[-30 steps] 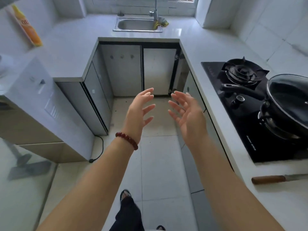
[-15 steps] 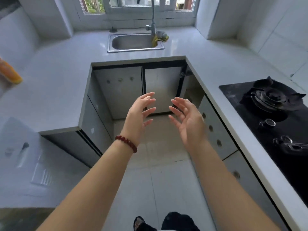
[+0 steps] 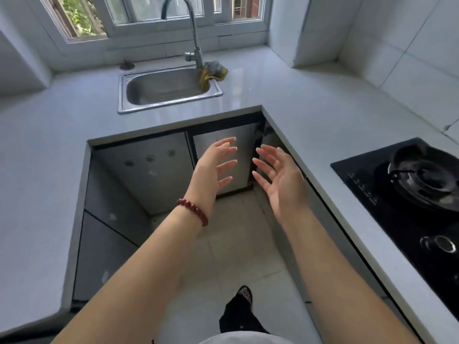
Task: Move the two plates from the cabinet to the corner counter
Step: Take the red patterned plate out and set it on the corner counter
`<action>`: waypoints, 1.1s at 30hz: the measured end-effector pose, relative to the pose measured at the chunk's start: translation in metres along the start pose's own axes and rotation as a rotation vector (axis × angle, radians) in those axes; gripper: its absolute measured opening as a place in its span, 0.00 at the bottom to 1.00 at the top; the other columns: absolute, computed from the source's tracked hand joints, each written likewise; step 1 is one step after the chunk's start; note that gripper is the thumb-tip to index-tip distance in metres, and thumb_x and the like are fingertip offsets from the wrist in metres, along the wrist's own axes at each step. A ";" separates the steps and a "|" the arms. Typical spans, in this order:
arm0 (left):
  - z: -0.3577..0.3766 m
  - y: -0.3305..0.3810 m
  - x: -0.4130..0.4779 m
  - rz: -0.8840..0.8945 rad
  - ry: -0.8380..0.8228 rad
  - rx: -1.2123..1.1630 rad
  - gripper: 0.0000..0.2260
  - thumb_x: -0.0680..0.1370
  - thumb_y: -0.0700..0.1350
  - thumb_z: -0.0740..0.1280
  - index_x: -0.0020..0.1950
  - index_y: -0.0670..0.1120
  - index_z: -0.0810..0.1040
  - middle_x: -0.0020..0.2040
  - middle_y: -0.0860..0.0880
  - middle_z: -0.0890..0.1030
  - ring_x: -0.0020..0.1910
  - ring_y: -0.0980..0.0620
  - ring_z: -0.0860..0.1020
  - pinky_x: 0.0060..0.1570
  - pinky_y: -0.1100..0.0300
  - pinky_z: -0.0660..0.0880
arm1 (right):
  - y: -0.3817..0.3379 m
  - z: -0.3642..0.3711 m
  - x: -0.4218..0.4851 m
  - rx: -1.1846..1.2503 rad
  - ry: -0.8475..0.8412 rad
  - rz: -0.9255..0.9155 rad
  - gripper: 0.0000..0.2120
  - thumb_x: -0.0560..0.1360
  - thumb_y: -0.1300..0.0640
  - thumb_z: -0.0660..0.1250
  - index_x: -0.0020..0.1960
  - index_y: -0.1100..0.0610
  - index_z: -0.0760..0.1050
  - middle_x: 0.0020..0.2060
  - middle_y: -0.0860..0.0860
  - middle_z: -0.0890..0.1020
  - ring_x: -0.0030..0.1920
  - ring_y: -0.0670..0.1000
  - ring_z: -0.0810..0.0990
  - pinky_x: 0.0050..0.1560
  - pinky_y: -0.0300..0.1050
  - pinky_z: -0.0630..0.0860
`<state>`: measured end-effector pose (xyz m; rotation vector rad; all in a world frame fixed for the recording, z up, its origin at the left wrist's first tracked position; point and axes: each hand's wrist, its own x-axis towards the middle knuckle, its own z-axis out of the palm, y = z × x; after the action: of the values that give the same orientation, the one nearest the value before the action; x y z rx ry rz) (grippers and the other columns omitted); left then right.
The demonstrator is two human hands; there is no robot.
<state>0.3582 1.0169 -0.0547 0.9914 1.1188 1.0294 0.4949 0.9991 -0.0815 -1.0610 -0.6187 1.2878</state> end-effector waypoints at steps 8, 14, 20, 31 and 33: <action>0.017 0.024 0.108 -0.053 -0.052 -0.007 0.14 0.78 0.51 0.58 0.61 0.53 0.77 0.62 0.50 0.78 0.58 0.50 0.76 0.57 0.52 0.71 | -0.020 0.008 0.109 0.004 0.058 -0.021 0.12 0.77 0.49 0.60 0.53 0.51 0.80 0.56 0.49 0.83 0.56 0.48 0.81 0.55 0.48 0.77; 0.022 0.031 0.185 -0.087 -0.176 0.021 0.15 0.77 0.51 0.60 0.62 0.52 0.76 0.63 0.49 0.78 0.59 0.49 0.76 0.59 0.51 0.71 | -0.018 0.011 0.167 0.019 0.194 -0.036 0.13 0.78 0.51 0.60 0.55 0.54 0.79 0.55 0.49 0.83 0.56 0.48 0.81 0.55 0.48 0.77; 0.026 0.037 0.276 -0.125 -0.358 0.080 0.13 0.78 0.50 0.60 0.60 0.51 0.76 0.62 0.49 0.78 0.60 0.49 0.76 0.58 0.52 0.71 | -0.012 0.023 0.231 0.045 0.392 -0.093 0.12 0.79 0.51 0.59 0.51 0.52 0.80 0.54 0.49 0.83 0.55 0.48 0.81 0.55 0.48 0.77; 0.035 0.026 0.399 -0.131 -0.611 0.129 0.13 0.71 0.54 0.63 0.53 0.57 0.79 0.57 0.54 0.81 0.57 0.53 0.79 0.56 0.55 0.73 | 0.012 0.035 0.310 0.090 0.629 -0.183 0.13 0.78 0.51 0.58 0.46 0.49 0.81 0.54 0.50 0.83 0.56 0.48 0.81 0.58 0.50 0.75; 0.037 0.004 0.408 -0.131 -0.619 0.136 0.13 0.72 0.54 0.63 0.54 0.57 0.80 0.56 0.56 0.82 0.56 0.54 0.79 0.57 0.53 0.73 | 0.027 0.023 0.318 0.085 0.636 -0.181 0.13 0.79 0.52 0.57 0.48 0.51 0.80 0.53 0.50 0.84 0.55 0.48 0.81 0.58 0.50 0.75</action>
<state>0.4468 1.4094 -0.1321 1.2192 0.7281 0.4857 0.5334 1.3084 -0.1532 -1.2306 -0.1669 0.7478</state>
